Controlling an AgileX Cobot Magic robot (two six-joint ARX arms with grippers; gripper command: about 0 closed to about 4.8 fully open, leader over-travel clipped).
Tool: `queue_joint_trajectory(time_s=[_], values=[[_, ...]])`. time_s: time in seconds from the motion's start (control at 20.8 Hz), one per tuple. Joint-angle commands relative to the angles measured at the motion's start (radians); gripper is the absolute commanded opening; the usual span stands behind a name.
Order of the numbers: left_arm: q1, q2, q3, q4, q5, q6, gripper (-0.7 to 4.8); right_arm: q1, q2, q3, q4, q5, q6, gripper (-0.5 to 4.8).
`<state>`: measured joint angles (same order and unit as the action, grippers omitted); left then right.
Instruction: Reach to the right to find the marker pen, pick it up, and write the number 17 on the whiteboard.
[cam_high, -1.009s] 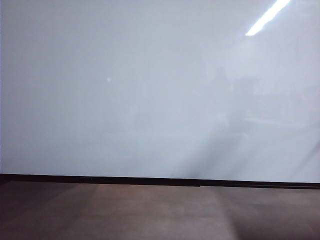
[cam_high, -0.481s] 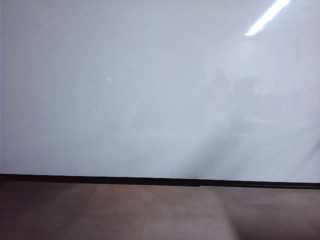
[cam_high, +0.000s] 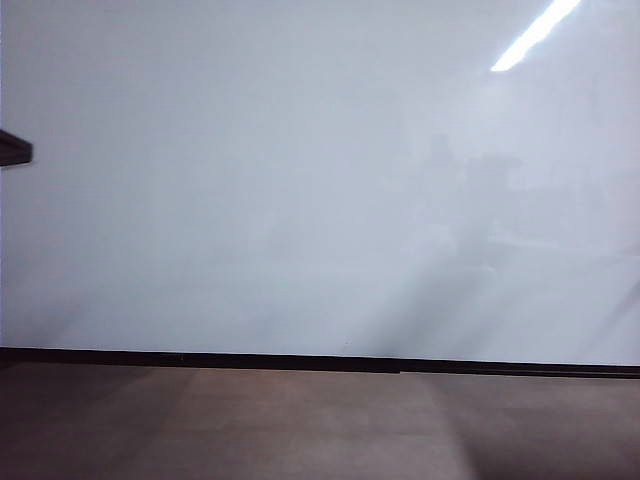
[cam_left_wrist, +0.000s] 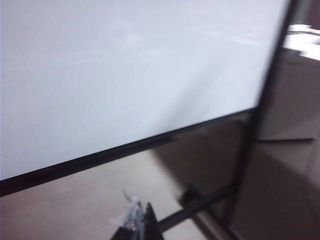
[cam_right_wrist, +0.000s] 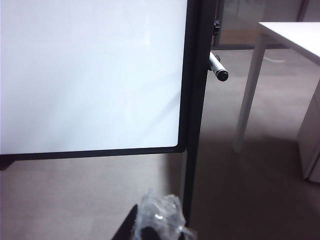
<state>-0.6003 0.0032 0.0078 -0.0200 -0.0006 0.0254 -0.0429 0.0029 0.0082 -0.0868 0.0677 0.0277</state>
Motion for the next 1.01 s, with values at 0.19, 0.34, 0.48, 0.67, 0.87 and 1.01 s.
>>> queue_joint_trajectory(time_s=[0.19, 0.34, 0.48, 0.67, 0.87, 1.01], values=[[-0.129, 0.001, 0.001, 0.006, 0.005, 0.001, -0.05, 0.001, -0.001, 0.008, 0.200, 0.093, 0.161, -0.06], [-0.129, 0.001, 0.001, 0.006, 0.004, 0.001, -0.05, 0.000, -0.001, 0.094, 0.317, 0.185, 0.160, -0.06], [-0.129, 0.001, 0.001, 0.006, 0.004, 0.001, -0.05, -0.003, 0.059, 0.293, 0.473, 0.323, 0.137, -0.06], [-0.129, 0.001, 0.001, 0.006, 0.004, 0.001, -0.05, -0.038, 0.415, 0.610, 0.717, 0.290, -0.028, -0.06], [-0.129, 0.001, 0.001, 0.006, 0.004, 0.001, -0.05, -0.203, 0.814, 0.906, 0.731, 0.090, -0.021, -0.06], [-0.129, 0.001, 0.001, 0.006, 0.004, 0.001, -0.05, -0.375, 0.986, 0.954, 0.703, -0.110, 0.138, -0.06]])
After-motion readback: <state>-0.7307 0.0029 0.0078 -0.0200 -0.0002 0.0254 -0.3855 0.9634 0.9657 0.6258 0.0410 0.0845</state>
